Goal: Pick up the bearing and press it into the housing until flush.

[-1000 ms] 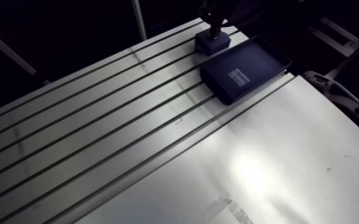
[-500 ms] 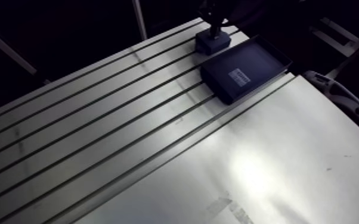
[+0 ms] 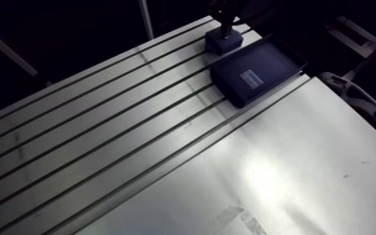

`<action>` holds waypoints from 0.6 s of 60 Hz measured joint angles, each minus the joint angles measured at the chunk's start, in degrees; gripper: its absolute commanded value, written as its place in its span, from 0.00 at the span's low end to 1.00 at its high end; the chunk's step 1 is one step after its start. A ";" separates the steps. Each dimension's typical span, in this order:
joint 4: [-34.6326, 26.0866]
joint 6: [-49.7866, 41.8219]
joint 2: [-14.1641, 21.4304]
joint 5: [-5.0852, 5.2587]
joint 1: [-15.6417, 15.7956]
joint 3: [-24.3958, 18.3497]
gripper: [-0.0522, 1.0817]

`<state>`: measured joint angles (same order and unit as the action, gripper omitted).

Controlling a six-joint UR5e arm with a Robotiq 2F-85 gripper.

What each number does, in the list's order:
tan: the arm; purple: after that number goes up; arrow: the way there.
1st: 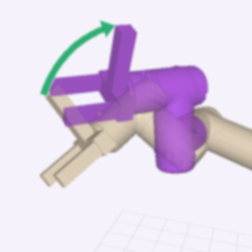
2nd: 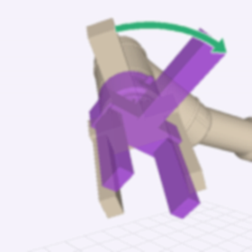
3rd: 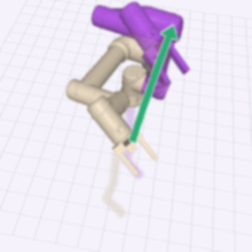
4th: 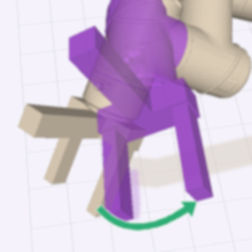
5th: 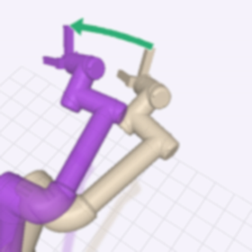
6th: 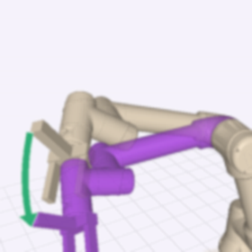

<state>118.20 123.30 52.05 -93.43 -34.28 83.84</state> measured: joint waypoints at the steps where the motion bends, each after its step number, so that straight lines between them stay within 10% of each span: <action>1: 0.01 0.01 -0.02 0.00 0.00 0.01 1.00; 36: -0.04 0.06 -0.07 -0.04 0.07 0.07 1.00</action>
<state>118.17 123.36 51.98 -93.48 -34.21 83.91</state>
